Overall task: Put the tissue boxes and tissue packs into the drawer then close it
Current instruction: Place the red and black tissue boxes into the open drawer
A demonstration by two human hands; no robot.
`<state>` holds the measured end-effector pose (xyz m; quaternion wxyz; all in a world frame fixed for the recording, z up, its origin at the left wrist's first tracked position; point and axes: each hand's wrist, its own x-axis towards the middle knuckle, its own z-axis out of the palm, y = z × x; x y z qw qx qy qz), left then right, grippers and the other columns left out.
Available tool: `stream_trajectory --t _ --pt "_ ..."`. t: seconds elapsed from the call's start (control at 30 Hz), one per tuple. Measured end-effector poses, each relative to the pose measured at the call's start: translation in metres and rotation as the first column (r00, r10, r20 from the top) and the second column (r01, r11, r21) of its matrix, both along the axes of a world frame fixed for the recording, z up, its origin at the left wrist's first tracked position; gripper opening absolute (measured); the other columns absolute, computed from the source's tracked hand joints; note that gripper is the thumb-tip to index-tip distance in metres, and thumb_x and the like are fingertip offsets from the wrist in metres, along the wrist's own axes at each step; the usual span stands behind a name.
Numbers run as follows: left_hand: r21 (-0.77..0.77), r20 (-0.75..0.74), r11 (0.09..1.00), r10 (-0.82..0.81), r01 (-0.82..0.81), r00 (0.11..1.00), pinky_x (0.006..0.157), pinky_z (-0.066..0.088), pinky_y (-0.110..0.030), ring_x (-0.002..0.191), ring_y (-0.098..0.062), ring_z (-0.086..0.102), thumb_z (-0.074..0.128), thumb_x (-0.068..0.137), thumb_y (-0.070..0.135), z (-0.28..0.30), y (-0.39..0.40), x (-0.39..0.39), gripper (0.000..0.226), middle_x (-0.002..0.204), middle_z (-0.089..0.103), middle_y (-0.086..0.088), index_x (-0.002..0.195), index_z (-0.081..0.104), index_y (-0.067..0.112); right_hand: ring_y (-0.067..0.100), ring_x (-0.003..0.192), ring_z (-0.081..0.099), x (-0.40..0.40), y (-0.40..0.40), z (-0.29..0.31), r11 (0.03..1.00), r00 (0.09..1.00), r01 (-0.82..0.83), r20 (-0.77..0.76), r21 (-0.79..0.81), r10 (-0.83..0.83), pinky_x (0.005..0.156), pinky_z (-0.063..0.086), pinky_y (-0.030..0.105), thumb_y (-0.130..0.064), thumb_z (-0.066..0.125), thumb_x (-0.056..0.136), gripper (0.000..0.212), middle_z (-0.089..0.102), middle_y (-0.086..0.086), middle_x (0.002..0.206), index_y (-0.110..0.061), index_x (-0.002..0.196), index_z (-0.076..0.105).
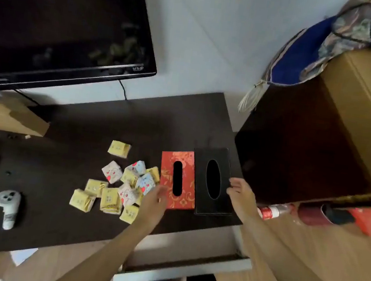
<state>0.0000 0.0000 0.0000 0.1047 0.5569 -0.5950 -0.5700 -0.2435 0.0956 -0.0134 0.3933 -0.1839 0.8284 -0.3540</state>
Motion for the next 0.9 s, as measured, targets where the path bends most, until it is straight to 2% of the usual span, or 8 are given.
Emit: stream_trajectory --t 0.1,0.2,0.33,0.47,0.57,0.67,0.83,0.9 --pt "-0.238 0.229 0.970 0.009 0.047 0.973 0.082 0.048 -0.032 0.105 -0.019 0.061 0.054 0.094 0.009 -0.008 -0.037 -0.037 0.019 0.110 0.063 0.003 0.107 0.062 0.020 0.028 0.134 0.053 -0.025 -0.034 -0.012 0.991 0.989 -0.093 -0.103 0.094 0.102 0.111 0.046 0.044 -0.010 0.069 0.094 0.057 0.053 0.011 0.148 -0.011 0.147 0.049" --pt "-0.216 0.353 0.974 0.016 0.065 0.935 0.080 0.052 -0.050 0.102 -0.040 0.060 0.050 0.084 0.003 -0.024 -0.058 -0.061 0.022 0.107 0.062 -0.020 0.104 0.059 0.001 0.032 0.136 0.053 -0.035 -0.054 -0.028 0.964 0.982 -0.181 -0.012 0.196 0.187 0.111 0.046 0.052 -0.022 0.073 0.092 0.070 0.052 0.013 0.151 -0.011 0.152 0.039" --pt "-0.115 0.447 0.993 0.043 0.009 0.893 0.097 0.049 -0.052 0.121 -0.036 0.051 0.062 0.084 0.010 -0.050 -0.061 -0.071 0.053 0.129 0.052 -0.018 0.132 0.043 0.003 0.036 0.138 0.051 -0.043 -0.064 -0.058 0.917 0.964 -0.264 0.047 0.299 0.262 0.110 0.045 0.053 -0.035 0.074 0.092 0.080 0.049 0.014 0.155 -0.008 0.155 0.032" --pt "-0.067 0.518 0.998 0.028 0.007 0.855 0.081 0.053 -0.048 0.109 -0.035 0.059 0.063 0.086 0.016 -0.060 -0.062 -0.071 0.054 0.124 0.056 -0.014 0.134 0.041 0.006 0.036 0.128 0.058 -0.043 -0.057 -0.072 0.906 0.961 -0.262 0.001 0.333 0.277 0.102 0.052 0.050 -0.034 0.075 0.091 0.068 0.055 0.015 0.146 -0.006 0.145 0.045" --pt "-0.048 0.562 0.999 0.033 -0.007 0.827 0.070 0.046 -0.038 0.096 -0.029 0.061 0.067 0.081 0.019 -0.062 -0.067 -0.068 0.048 0.108 0.062 -0.006 0.125 0.049 0.010 0.035 0.119 0.063 -0.044 -0.055 -0.077 0.883 0.945 -0.277 -0.059 0.379 0.322 0.089 0.055 0.044 -0.038 0.075 0.090 0.059 0.062 0.012 0.136 -0.009 0.136 0.054" --pt "-0.084 0.557 0.996 0.083 -0.043 0.826 0.065 0.041 -0.034 0.087 -0.024 0.058 0.071 0.077 0.020 -0.057 -0.063 -0.064 0.044 0.097 0.061 0.001 0.117 0.054 0.013 0.035 0.117 0.065 -0.045 -0.046 -0.074 0.896 0.954 -0.245 -0.071 0.370 0.290 0.088 0.055 0.044 -0.037 0.075 0.088 0.051 0.067 0.011 0.128 -0.010 0.129 0.059" --pt "-0.152 0.415 0.977 0.201 -0.150 0.888 0.067 0.056 -0.038 0.083 -0.021 0.065 0.072 0.075 0.023 -0.051 -0.022 -0.050 0.033 0.088 0.066 0.004 0.104 0.056 0.018 0.025 0.105 0.068 -0.034 0.000 -0.063 0.982 0.985 -0.132 -0.095 0.135 0.145 0.074 0.048 0.027 -0.020 0.077 0.087 0.027 0.067 -0.010 0.096 -0.018 0.111 0.064" --pt "-0.185 0.349 0.956 0.282 -0.229 0.894 0.067 0.053 -0.031 0.082 -0.016 0.064 0.075 0.076 0.024 -0.051 0.003 -0.041 0.034 0.087 0.064 0.012 0.104 0.056 0.021 0.022 0.106 0.068 -0.027 0.022 -0.059 0.994 0.990 -0.096 -0.098 0.056 0.101 0.080 0.054 0.031 -0.017 0.076 0.087 0.027 0.070 -0.006 0.101 -0.016 0.112 0.065"
